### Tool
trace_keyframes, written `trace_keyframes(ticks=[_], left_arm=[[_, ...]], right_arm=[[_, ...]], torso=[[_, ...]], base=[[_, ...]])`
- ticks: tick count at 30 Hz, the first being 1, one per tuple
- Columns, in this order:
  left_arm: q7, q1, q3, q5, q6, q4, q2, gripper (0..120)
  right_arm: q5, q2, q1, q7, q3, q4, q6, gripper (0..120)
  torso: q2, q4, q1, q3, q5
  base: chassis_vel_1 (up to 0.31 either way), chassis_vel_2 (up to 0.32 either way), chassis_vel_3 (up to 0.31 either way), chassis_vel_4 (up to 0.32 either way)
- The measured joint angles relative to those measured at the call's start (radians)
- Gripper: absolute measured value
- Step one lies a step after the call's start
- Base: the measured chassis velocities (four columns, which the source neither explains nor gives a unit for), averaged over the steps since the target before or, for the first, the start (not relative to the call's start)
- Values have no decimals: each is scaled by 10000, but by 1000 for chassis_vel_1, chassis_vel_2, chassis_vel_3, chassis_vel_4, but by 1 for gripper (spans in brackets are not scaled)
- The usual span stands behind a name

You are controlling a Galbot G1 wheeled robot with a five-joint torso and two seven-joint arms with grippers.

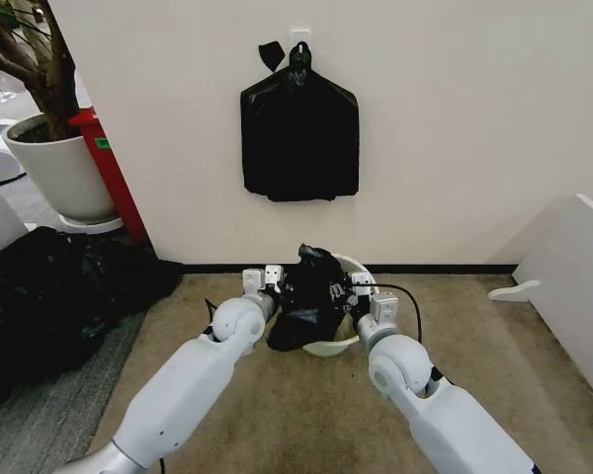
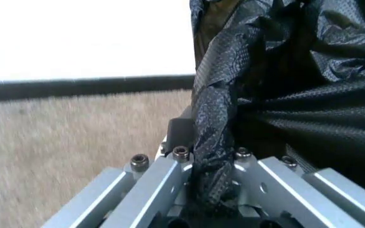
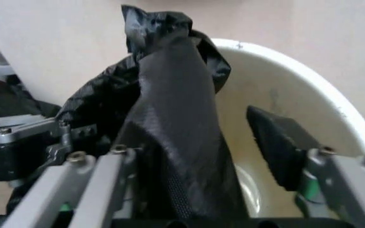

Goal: Place the garbage bag over the trash bin.

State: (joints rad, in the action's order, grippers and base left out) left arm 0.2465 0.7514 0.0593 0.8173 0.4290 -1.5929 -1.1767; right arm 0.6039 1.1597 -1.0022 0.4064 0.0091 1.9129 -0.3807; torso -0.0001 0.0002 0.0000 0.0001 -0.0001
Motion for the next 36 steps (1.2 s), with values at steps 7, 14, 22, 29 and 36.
trace_keyframes(ticks=[7, 14, 22, 29, 36], left_arm=[[-1515, 332, -52, -1727, -1606, 68, 463, 2], [-2014, 570, -100, -2489, -2377, 87, 704, 2], [-2330, 633, -119, -3151, -2985, 162, 776, 2], [-2439, 679, -401, -3382, -3241, 357, 823, 1], [-2848, 1001, -915, -3736, -3659, 370, 1097, 1]], right_arm=[[51, -122, 58, -198, -49, 34, 66, 75], [42, -106, 84, -430, -55, -47, 135, 68], [97, 7, 67, -756, -47, -213, 508, 38], [114, 69, 39, -593, 180, -442, 1237, 13], [203, 33, -38, -492, 387, -484, 1606, 0]], torso=[[0, -1, 0, 0, 0], [0, -1, 0, -1, 0], [0, -1, 0, -1, 0], [0, -2, 0, -1, 0], [0, -5, 0, -1, -1]], base=[[0, 0, 0, 0], [0, 0, 0, 0], [0, 0, 0, 0], [0, 0, 0, 0], [0, 0, 0, 0]])
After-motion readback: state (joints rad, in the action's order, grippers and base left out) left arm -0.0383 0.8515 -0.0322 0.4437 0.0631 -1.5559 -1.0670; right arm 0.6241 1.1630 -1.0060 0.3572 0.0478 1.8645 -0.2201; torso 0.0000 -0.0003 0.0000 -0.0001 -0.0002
